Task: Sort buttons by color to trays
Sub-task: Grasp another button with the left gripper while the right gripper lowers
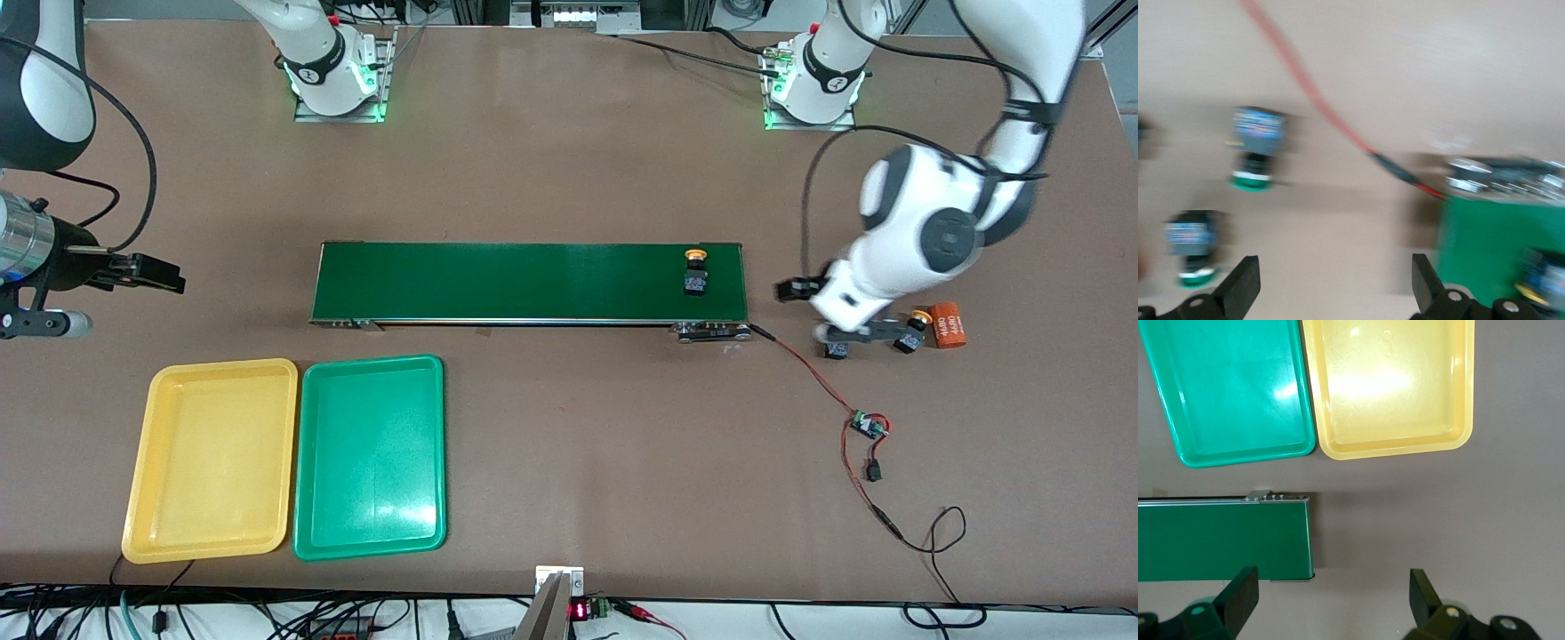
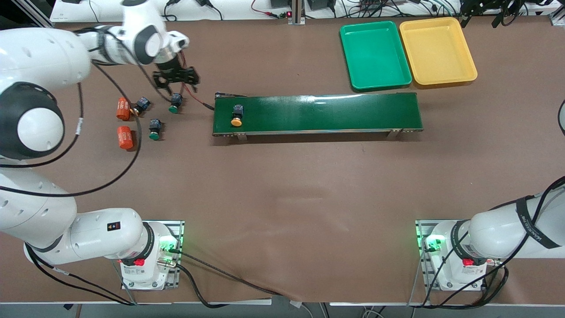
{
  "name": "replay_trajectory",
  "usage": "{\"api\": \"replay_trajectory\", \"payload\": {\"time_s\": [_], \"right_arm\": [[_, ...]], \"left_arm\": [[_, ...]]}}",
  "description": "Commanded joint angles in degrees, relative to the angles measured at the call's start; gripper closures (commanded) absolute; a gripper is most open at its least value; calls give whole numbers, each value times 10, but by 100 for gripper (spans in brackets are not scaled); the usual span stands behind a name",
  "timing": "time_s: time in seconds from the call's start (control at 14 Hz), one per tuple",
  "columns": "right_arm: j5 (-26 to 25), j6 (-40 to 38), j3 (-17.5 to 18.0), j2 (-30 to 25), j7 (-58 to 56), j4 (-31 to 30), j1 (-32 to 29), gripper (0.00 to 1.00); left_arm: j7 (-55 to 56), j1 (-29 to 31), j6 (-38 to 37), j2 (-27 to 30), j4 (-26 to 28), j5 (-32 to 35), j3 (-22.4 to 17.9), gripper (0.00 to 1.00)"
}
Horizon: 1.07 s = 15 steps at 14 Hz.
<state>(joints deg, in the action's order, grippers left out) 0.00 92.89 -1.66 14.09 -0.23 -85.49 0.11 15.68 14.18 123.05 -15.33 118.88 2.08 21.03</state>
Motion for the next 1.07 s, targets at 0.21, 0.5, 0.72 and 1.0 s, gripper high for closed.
{"api": "replay_trajectory", "payload": {"time_s": [0.21, 0.5, 0.72, 1.0], "right_arm": [[14, 19, 6, -27, -4, -69, 39, 0], [14, 176, 6, -148, 50, -291, 66, 0], [13, 297, 6, -237, 50, -460, 66, 0], [13, 338, 17, -254, 94, -510, 94, 0]], "left_arm": [[-12, 121, 4, -75, -65, 73, 8, 0], [-158, 159, 3, -147, -119, 144, 9, 0], [-301, 161, 4, -167, -119, 139, 9, 0], [-431, 161, 3, -177, -119, 144, 9, 0]]}}
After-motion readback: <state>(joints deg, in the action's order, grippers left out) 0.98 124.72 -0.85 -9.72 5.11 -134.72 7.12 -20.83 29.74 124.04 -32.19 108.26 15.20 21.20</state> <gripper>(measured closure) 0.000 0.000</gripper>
